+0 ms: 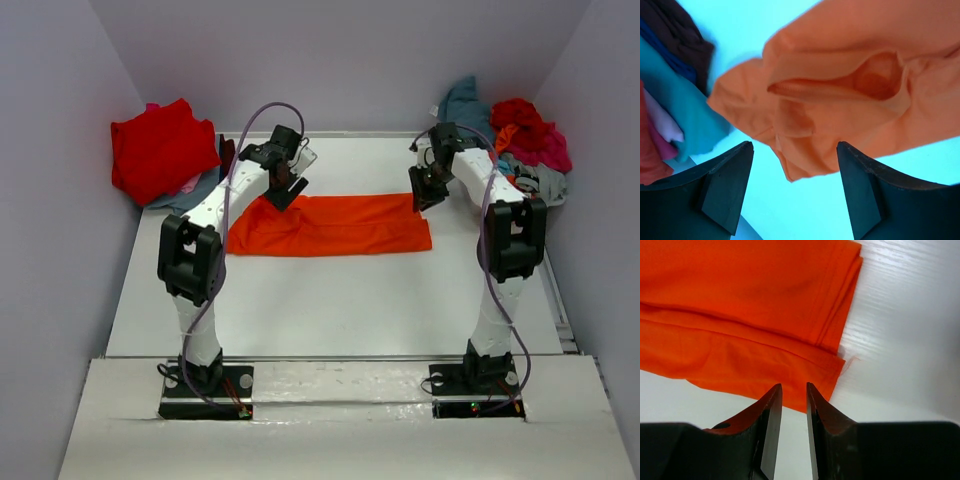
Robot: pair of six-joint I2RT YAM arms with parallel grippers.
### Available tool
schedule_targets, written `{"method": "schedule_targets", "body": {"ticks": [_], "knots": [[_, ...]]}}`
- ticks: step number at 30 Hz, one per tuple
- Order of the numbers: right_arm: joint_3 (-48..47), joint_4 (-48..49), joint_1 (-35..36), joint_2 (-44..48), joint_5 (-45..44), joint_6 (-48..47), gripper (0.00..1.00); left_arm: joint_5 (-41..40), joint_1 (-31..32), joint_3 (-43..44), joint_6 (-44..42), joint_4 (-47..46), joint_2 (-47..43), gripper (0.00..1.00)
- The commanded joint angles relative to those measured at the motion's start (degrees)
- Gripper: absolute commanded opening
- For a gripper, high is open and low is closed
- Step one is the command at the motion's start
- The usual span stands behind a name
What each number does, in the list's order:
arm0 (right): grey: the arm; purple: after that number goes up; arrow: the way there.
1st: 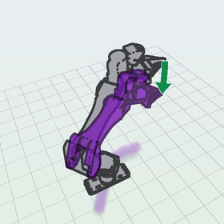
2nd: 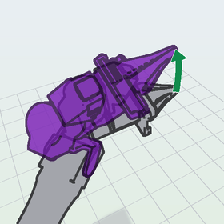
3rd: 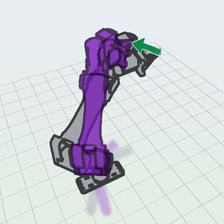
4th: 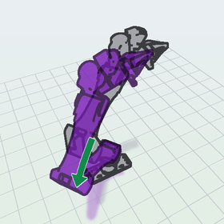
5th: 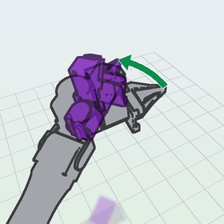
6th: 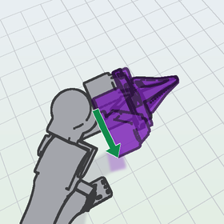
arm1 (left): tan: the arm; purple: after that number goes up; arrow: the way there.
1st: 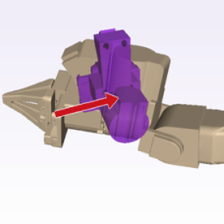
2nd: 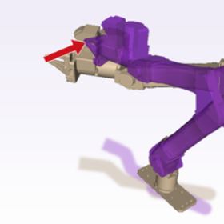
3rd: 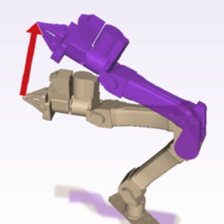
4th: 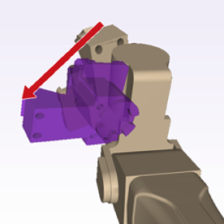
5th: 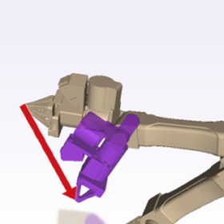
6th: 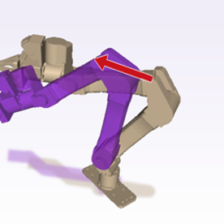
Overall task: Fold and stack the t-shirts
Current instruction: Fold the tshirt
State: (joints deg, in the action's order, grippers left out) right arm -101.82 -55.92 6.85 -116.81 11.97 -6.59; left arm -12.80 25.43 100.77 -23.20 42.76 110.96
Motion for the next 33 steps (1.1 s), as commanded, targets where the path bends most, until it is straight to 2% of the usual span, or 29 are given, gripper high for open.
{"method": "schedule_targets", "body": {"ticks": [1, 13, 18, 24, 33], "knots": [[-6.2, -2.4, 2.3, -3.5, 1.9, 0.6, 0.32, 2.7, -2.9, -4.3, 1.5, 3.6, -5.2, 0.8], [-10.3, -3.3, 4.7, -8.1, 3.0, 0.9, 0.32, 14.1, -6.2, -7.8, 2.7, 6.7, -4.2, 0.79], [-10.4, -3.6, 4.7, -9.8, 3.2, 0.9, 0.32, 22.4, -6.8, -6.6, 1.2, 9.2, 0.1, 0.77], [-10.2, -3.6, 4.7, -10.6, 3.4, 0.9, 0.32, 27.8, -8.6, -5.9, 0.7, 9.9, 4.3, 0.77], [-8.7, -3.1, 4.7, -10.5, 3.2, 0.8, 0.32, 31.1, -12.9, -2.4, 1.9, 9.3, 8.7, 0.76]]}}
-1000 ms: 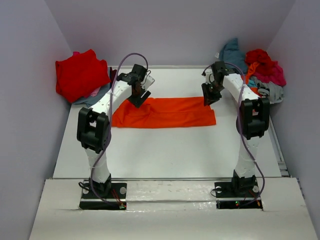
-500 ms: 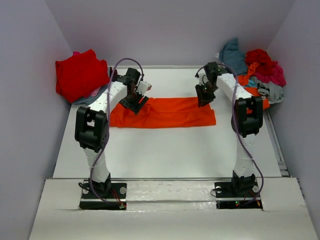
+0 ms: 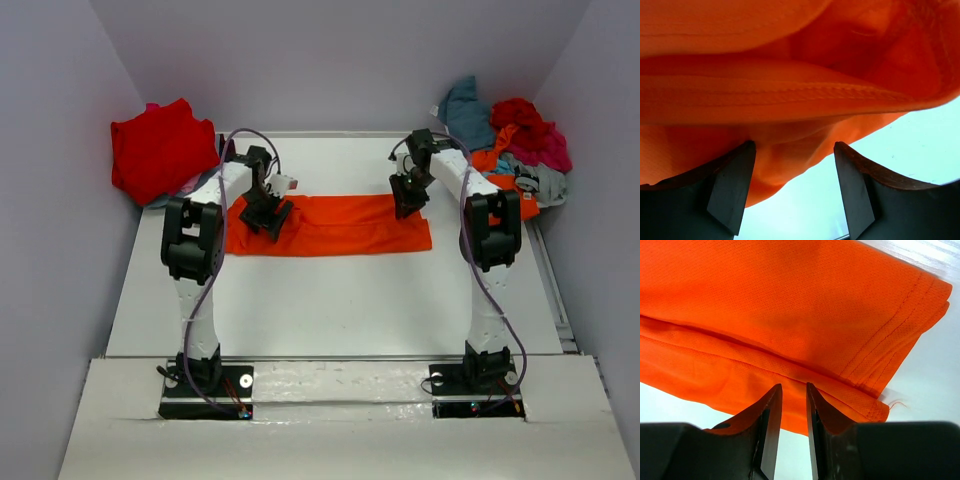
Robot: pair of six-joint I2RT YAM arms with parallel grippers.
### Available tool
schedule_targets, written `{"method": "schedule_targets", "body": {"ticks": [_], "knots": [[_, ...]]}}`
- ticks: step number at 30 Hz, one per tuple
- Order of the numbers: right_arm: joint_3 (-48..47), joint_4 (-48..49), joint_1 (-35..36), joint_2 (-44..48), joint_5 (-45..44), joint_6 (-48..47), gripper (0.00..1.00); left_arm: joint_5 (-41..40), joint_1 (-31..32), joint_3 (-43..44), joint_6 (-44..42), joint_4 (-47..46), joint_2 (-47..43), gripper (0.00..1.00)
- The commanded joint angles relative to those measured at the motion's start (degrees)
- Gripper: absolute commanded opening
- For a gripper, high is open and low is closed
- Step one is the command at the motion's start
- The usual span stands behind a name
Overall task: Fold and stack the t-shirts
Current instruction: Fold the tshirt
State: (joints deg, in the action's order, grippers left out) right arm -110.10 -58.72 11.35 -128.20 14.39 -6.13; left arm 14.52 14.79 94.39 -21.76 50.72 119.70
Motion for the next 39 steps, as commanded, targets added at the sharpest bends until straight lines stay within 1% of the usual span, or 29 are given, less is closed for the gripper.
{"method": "schedule_targets", "body": {"ticks": [1, 7, 14, 18, 28, 34, 39], "knots": [[-0.1, -0.2, 0.2, 1.1, 0.6, 0.2, 0.32, 4.0, -2.3, 4.6, 0.7, 1.5, 0.4, 0.75], [1.6, 0.3, 0.2, 0.4, 0.4, 0.2, 0.32, 4.7, -5.6, 5.4, 1.3, 1.3, 0.5, 0.75], [1.1, -0.9, 0.2, -2.2, 1.1, 0.2, 0.32, 3.4, -7.3, 4.9, 1.3, 1.7, 0.5, 0.75], [1.5, -0.6, 0.2, -3.0, 0.5, 0.1, 0.32, 3.3, -7.3, 4.9, 1.6, 1.6, 0.6, 0.75], [2.5, -0.9, 0.2, -4.9, -1.2, 0.6, 0.32, -1.3, -8.5, 3.9, 3.3, 1.8, 1.1, 0.75], [4.5, -0.7, 0.2, -3.2, -3.8, 1.0, 0.32, -4.1, -8.5, 0.3, 3.6, 2.2, 1.1, 0.75], [7.2, -0.3, 0.2, -1.5, -5.9, 1.5, 0.32, -3.4, -8.5, -2.9, 3.0, 3.0, 1.2, 0.75]]}}
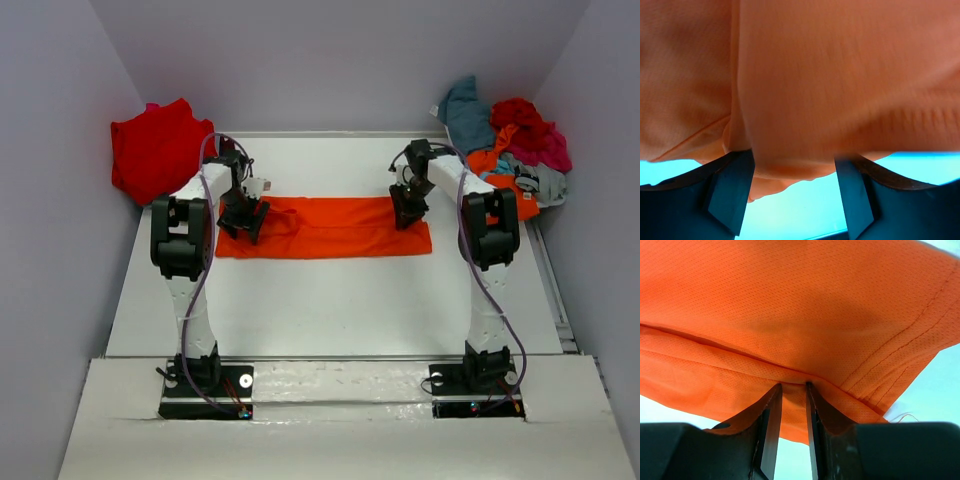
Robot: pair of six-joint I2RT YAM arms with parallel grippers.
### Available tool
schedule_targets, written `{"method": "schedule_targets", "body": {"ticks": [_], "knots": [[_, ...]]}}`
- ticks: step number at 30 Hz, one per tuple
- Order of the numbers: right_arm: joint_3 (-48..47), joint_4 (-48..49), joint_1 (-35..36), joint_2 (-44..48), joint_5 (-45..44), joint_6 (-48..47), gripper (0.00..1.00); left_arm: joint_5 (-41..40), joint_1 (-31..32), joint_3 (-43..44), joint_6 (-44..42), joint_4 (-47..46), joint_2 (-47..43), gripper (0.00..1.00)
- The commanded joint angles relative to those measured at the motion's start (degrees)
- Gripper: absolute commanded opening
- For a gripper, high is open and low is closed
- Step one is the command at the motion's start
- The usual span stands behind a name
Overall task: Fold and stack the t-shirts
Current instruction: Fold the tshirt
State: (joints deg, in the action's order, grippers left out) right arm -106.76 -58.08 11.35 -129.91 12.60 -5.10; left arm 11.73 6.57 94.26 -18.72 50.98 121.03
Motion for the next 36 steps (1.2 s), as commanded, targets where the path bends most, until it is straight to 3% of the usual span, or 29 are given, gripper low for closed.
{"method": "schedule_targets", "body": {"ticks": [1, 22, 36], "knots": [[4.3, -0.6, 0.2, 0.6, -4.4, 0.4, 0.32, 0.5, -0.3, -3.0, -0.7, 3.2, 0.0, 0.75], [24.7, 3.3, 0.2, 17.8, -9.2, 0.2, 0.32, 0.7, 0.3, -15.0, -9.0, 9.4, -8.0, 0.73], [13.0, 1.6, 0.2, 16.6, -7.9, -2.2, 0.32, -0.1, 5.2, -2.3, -9.1, 8.1, -14.3, 0.74]]}}
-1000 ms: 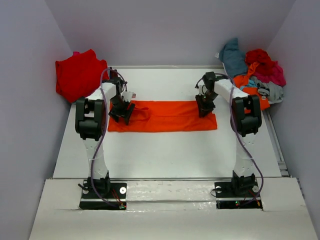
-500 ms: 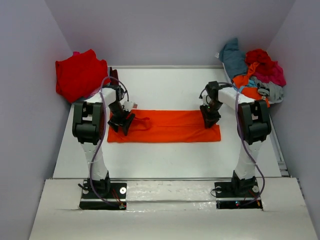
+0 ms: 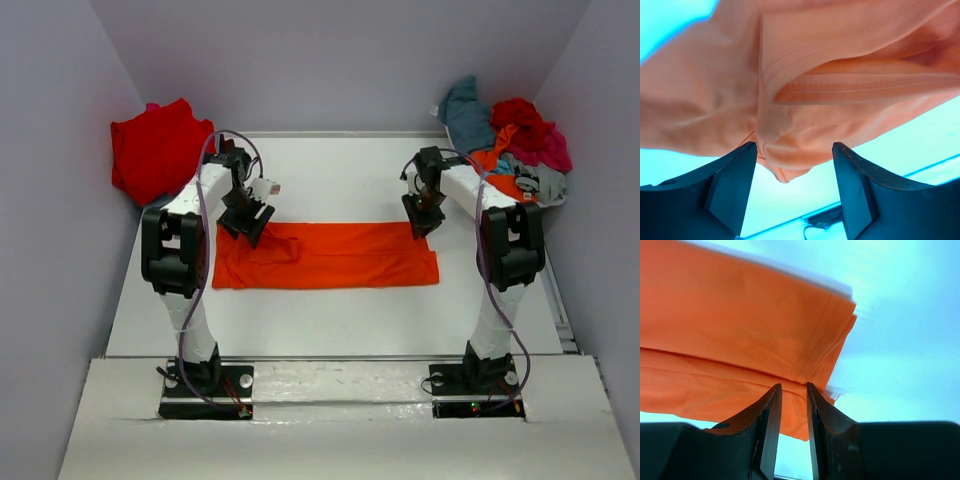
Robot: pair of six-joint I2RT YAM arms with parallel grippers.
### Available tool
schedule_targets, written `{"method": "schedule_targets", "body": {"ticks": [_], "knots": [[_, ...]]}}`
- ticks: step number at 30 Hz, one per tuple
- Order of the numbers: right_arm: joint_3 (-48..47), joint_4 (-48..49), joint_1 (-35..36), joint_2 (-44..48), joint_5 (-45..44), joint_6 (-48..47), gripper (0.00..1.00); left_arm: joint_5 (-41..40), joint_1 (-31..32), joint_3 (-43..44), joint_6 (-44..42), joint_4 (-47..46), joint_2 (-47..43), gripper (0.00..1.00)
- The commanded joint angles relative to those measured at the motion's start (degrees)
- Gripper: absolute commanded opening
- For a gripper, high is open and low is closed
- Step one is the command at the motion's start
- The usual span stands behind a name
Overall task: Fold and stack the t-shirts
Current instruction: Fold the tshirt
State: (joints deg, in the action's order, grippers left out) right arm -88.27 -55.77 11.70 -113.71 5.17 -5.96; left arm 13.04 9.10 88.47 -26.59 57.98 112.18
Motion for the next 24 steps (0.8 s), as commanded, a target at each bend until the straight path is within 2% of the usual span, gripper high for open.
{"method": "schedule_targets", "body": {"ticks": [1, 7, 13, 22, 24], "knots": [[-6.1, -1.1, -0.1, 0.2, -0.3, -1.3, 0.32, -2.1, 3.2, 3.6, -1.2, 1.0, -5.7, 0.74], [-8.1, -1.9, -0.1, -0.4, 1.1, -1.1, 0.32, -4.6, 5.2, 3.3, -0.7, 0.9, -4.3, 0.74], [-12.7, -2.4, 1.1, -0.5, 7.6, -1.5, 0.32, -4.3, 5.8, 4.2, 0.1, 0.3, -2.0, 0.74], [-32.3, -6.1, 8.0, -9.5, 12.5, 1.5, 0.32, -3.8, 5.1, 4.2, 4.4, -1.7, -4.1, 0.75], [-34.8, -5.9, 9.1, -11.7, 14.5, 2.3, 0.32, -2.6, 2.1, 4.3, 5.8, -2.7, -5.0, 0.76]]}}
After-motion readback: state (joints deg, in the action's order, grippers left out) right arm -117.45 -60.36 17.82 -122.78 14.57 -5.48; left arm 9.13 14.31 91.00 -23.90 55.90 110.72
